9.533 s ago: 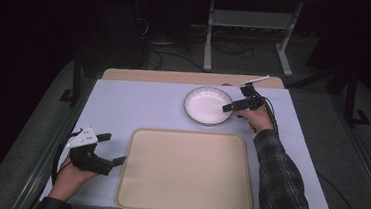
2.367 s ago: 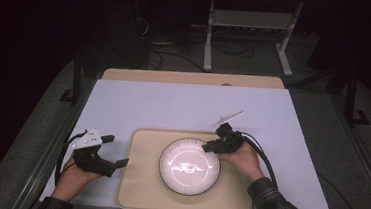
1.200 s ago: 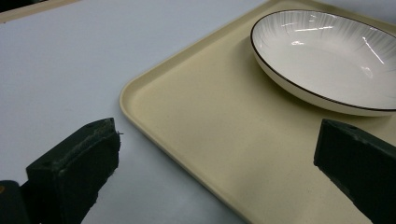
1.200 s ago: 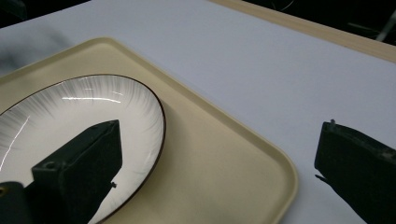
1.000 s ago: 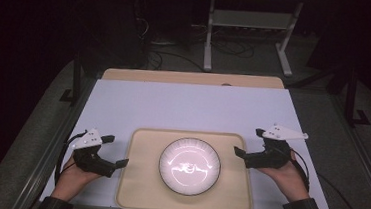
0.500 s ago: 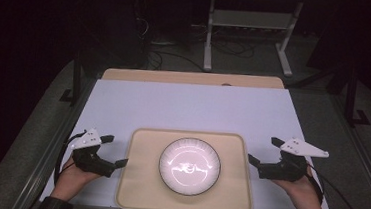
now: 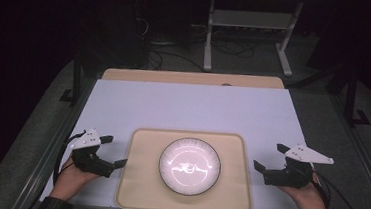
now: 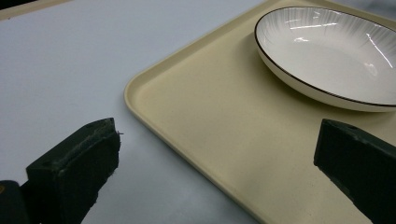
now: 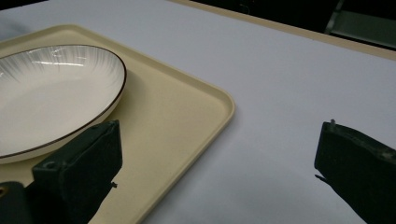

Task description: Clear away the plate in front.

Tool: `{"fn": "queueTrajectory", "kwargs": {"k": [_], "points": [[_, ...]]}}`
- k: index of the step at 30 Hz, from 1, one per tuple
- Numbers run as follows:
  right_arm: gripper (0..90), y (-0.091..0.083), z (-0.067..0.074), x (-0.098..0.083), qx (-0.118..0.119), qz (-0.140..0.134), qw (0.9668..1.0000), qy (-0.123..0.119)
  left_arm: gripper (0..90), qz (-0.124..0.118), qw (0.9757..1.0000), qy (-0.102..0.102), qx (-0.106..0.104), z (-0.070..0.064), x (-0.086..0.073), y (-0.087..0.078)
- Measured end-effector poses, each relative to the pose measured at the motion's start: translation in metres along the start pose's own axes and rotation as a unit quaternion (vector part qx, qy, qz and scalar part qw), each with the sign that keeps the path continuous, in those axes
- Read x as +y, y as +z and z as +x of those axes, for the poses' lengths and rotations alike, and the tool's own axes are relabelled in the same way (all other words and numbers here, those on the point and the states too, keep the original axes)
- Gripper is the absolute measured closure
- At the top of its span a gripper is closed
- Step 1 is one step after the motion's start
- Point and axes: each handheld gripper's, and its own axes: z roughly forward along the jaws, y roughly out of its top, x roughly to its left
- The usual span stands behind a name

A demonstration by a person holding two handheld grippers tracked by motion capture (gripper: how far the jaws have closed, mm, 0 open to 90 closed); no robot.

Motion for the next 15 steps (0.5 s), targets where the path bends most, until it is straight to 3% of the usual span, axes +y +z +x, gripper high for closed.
{"fn": "queueTrajectory", "kwargs": {"k": [15], "points": [[0.2,0.0041,-0.0014,-0.0027,-0.006,0.007,0.9999,-0.006,0.0,0.007,1.0,0.001,0.005,-0.0001,-0.0005,0.0012]]}}
